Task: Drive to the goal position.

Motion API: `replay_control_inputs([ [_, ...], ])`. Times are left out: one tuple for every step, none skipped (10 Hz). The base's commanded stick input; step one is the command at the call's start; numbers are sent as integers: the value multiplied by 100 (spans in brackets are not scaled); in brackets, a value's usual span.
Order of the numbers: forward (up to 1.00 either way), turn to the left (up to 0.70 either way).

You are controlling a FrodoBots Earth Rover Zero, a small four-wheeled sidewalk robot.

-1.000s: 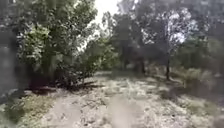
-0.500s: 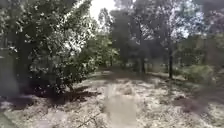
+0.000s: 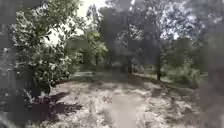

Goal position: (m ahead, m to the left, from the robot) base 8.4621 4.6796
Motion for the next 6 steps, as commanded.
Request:
replay_control_inputs([
  [85,0],
  [85,0],
  [85,0],
  [85,0],
  [85,0],
  [85,0],
])
